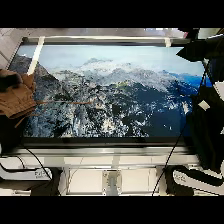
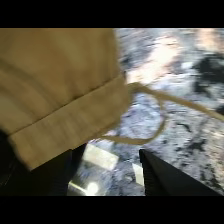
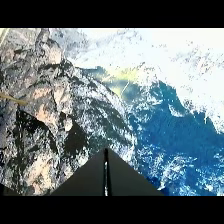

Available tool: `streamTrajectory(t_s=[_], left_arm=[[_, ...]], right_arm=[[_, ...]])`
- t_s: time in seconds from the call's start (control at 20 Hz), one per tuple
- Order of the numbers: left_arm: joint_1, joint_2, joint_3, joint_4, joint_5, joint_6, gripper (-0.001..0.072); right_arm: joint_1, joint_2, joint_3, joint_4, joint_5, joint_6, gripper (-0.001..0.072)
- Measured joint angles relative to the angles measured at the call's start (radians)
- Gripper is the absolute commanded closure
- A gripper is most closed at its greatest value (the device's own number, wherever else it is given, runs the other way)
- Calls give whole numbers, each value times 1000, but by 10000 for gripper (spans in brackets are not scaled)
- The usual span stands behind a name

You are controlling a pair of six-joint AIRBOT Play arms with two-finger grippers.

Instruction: Fold the clothes and pants, and hang the long-sleeved shirts on hangers.

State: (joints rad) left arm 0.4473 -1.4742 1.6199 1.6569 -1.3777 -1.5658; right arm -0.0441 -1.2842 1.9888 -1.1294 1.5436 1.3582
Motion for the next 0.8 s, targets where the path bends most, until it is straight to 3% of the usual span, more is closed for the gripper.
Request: streamTrajectory(t_s=[0.05,0.1,0.2,0.25,0.35,0.45,0.65,0.7,0.75,0.8], left_arm=[[63,3,-29,-34,16,-6,194],[127,5,-61,-80,37,-11,183],[233,-2,-110,-179,83,-14,57],[275,-8,-127,-225,98,-6,32],[341,-31,-149,-299,114,14,32],[378,-60,-159,-339,117,32,33],[399,-135,-168,-460,126,95,47],[399,-158,-169,-498,135,110,157],[399,-177,-169,-527,140,123,508],[397,-197,-170,-547,140,130,699]], right_arm=[[0,0,0,-1,-8,0,435],[0,0,0,0,-19,0,353],[0,0,0,2,-29,0,352],[0,0,0,4,-32,0,352],[0,0,0,14,-36,0,337],[0,0,0,27,-41,1,241],[0,0,0,51,-50,10,239],[0,0,0,54,-56,15,239],[0,0,1,56,-61,18,240],[0,0,4,58,-66,21,240]])
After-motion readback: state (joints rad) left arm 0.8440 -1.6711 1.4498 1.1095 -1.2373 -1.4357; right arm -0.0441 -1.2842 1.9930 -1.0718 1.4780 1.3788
